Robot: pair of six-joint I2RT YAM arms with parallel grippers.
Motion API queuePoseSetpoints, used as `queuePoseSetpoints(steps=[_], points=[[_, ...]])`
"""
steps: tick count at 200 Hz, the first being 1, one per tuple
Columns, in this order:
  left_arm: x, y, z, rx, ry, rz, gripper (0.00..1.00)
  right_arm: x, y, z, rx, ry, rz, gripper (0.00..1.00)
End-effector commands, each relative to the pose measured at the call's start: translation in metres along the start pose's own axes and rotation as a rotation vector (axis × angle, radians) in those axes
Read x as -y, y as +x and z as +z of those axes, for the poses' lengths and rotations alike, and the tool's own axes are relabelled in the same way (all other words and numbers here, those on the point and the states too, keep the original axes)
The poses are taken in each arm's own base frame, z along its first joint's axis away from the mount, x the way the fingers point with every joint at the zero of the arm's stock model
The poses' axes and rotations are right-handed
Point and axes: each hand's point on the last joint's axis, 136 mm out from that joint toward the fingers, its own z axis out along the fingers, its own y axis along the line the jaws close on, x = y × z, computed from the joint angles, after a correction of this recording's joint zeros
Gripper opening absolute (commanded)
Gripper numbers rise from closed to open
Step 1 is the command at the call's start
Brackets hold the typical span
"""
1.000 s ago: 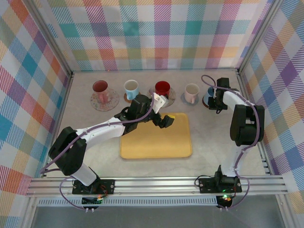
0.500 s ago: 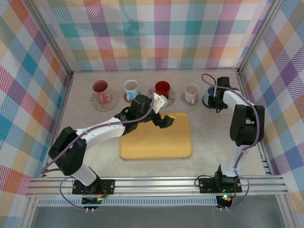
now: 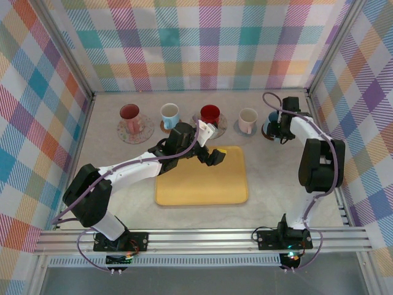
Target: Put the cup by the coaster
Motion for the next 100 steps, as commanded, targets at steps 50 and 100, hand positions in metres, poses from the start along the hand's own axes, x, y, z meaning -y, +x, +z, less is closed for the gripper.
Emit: queuePoseSetpoints(steps=[50, 100], points=[[0.004, -0.054, -0.027, 0.135, -0.089, 0.039, 1.00, -0.020, -0.010, -0.071, 0.150, -0.130, 0.047, 0.85], [-0.017, -0.080, -0.057, 0.265, -0.250, 0.036, 1.00, -0.035, -0.023, -0.139, 0.360, -0.237, 0.061, 0.99]])
